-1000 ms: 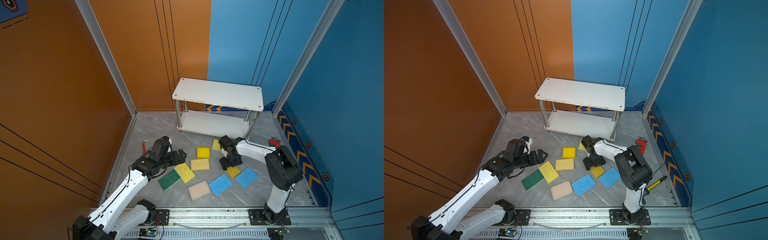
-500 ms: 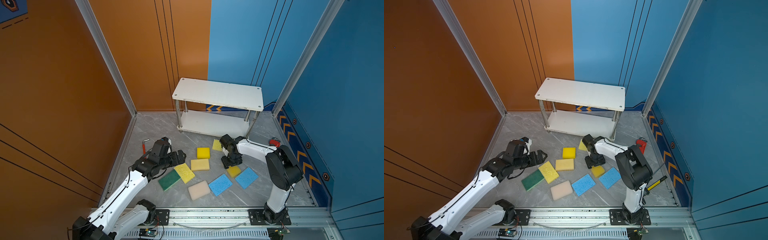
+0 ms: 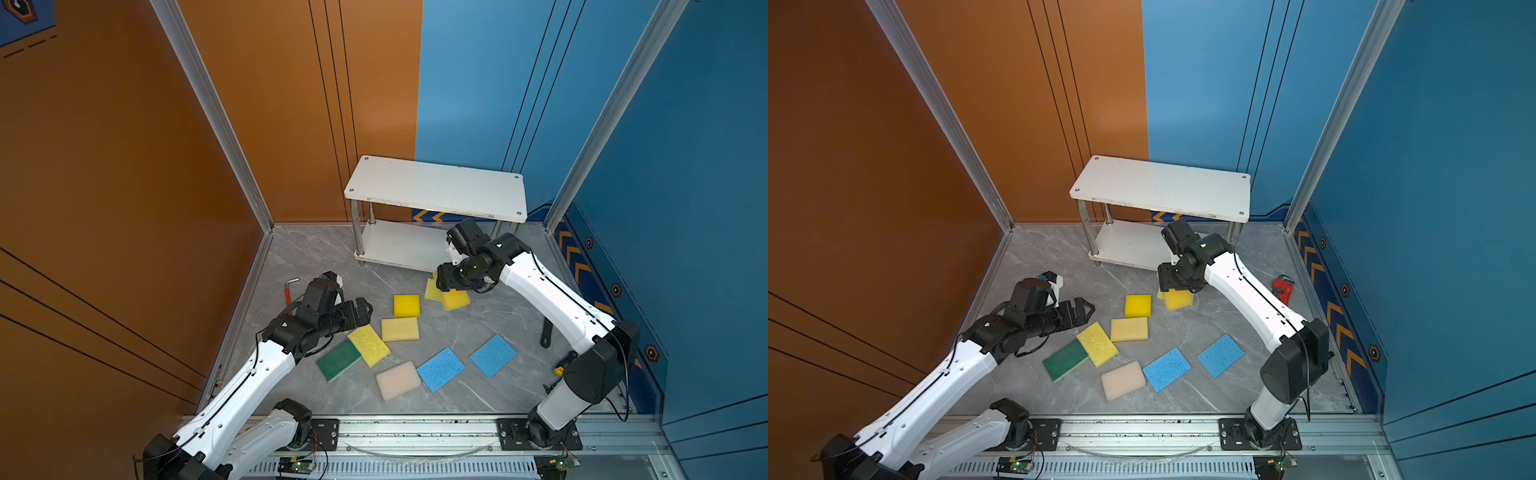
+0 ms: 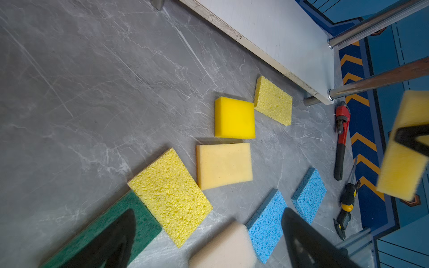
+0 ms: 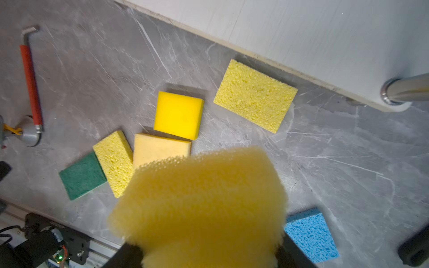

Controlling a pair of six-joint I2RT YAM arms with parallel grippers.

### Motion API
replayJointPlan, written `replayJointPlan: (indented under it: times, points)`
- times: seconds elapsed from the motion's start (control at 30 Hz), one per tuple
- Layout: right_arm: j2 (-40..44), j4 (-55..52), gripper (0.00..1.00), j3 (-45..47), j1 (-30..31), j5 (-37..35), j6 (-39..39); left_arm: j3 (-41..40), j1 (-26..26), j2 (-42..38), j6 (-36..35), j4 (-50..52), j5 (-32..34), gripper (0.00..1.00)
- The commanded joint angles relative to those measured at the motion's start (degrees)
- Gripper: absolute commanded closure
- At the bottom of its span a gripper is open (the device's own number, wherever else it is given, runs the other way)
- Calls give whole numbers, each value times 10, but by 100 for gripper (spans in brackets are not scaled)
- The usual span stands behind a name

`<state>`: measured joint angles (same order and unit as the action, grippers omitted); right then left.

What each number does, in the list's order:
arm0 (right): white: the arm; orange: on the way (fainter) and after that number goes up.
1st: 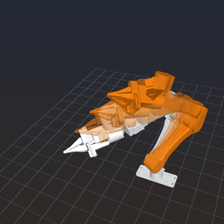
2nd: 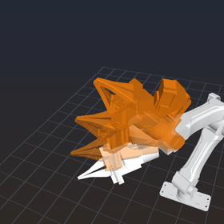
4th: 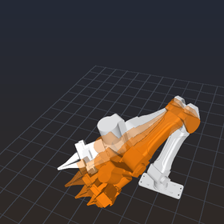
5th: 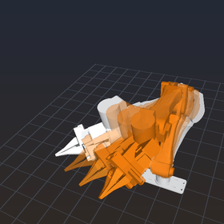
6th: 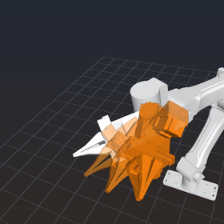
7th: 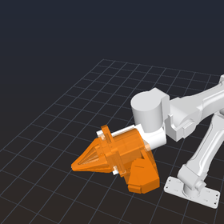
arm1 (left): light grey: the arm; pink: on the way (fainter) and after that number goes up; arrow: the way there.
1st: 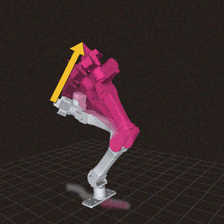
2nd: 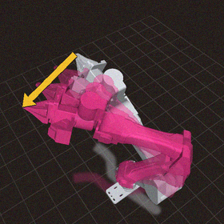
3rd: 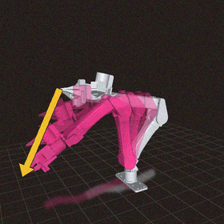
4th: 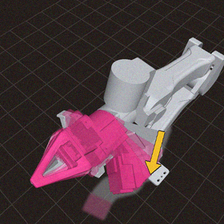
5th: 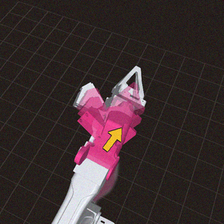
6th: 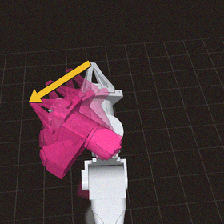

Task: Arrange cleaning sponges on a shelf
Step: Pick up the cleaning sponge at the center of the table, then place the cleaning sponge at the shelf.

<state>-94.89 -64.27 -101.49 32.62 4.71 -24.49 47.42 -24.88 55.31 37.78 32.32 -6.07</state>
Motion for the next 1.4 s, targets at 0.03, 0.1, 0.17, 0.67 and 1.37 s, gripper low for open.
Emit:
replayJointPlan:
  times: [0.03,0.1,0.17,0.67,1.37]
  points:
    - [-9,-117,35,-167,-6,-24,-33,11,-6,5,-8,-8,12,2]
    - [-31,-151,35,-255,-12,-34,-35,11,-7,10,-9,-13,10,2]
    - [-59,-185,35,-353,-27,-37,-39,15,-7,17,-9,-15,8,2]
    - [-102,-79,36,-476,-241,52,-95,41,-8,57,-20,-17,-11,2]
    - [-140,-51,36,-490,-262,110,-65,50,-8,82,-23,-28,0,2]
